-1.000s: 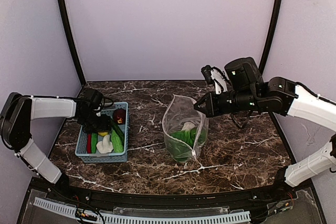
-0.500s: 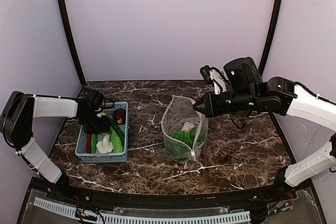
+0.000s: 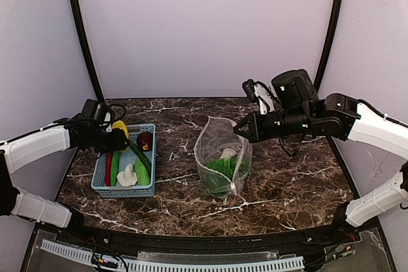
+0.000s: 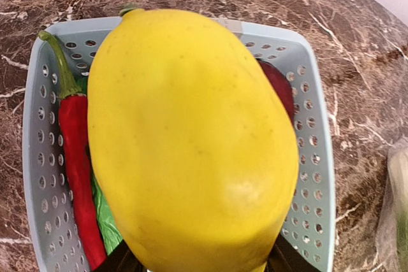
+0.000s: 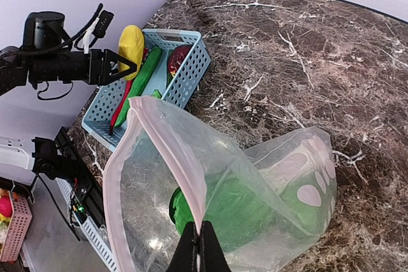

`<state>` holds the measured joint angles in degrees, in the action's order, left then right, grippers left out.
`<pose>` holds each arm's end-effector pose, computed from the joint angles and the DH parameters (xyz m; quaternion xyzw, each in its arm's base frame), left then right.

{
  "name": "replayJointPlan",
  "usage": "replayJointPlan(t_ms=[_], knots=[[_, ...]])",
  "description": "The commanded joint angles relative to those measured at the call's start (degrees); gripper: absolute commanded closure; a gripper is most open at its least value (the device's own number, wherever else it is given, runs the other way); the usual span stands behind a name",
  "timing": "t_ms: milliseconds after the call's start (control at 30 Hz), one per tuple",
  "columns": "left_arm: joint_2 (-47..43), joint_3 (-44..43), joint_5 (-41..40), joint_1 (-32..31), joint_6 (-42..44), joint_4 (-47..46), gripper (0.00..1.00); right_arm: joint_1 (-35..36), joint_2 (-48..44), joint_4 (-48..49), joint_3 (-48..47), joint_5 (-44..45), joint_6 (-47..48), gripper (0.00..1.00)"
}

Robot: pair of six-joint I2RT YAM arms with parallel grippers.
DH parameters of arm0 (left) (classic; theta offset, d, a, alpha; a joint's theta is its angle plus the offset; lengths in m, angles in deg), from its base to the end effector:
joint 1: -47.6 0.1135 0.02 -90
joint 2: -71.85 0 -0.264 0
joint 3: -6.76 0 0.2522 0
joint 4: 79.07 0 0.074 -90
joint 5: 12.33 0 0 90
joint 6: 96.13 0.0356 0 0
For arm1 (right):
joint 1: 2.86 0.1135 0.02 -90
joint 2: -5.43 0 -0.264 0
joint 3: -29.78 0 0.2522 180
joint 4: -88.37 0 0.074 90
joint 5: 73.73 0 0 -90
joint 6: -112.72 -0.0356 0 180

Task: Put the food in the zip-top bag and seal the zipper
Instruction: Pick up the fake fruit from the bin, then place the fake fruit in the zipper food storage bag.

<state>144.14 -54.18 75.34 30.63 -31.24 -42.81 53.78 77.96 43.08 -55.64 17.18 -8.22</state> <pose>0.2499 -0.0747 0.2344 -0.0735 0.9293 -0.1121 0.3442 0.1540 0.2328 0.3629 -0.1912 0.8552 0.3283 0.3526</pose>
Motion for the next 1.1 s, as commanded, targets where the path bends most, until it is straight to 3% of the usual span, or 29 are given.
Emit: replayJointPlan(t_ms=[0,300,467,633,867,1067], knots=[[-6.71,3.4,7.89,0.21,-0.41,1.94,0.48,0.49,0.69,3.09,-1.65,-2.03,0.36,1.0],[-22.58,5.06,20.8,-1.86,-5.64,1.05,0.5,0.48,1.25,4.15,-1.64,-3.4,0.87,1.0],[-24.78,3.43,20.22,-11.0,-9.28,-0.14,0.51,0.42,1.75,4.93,-1.71,-4.4,0.97,1.0],[-22.07,-0.49,18.59,-21.37,-14.71,-5.55,0.51,0.49,2.12,5.25,-1.4,-4.66,0.87,1.0],[-13.26,-11.03,14.9,-35.34,-15.39,-10.21,0.51,0.42,2.25,5.21,-1.29,-4.56,1.03,1.0],[-3.73,-18.43,15.24,-42.92,-15.11,-12.45,0.51,0.48,1.87,5.1,-1.13,-4.01,1.27,1.0]])
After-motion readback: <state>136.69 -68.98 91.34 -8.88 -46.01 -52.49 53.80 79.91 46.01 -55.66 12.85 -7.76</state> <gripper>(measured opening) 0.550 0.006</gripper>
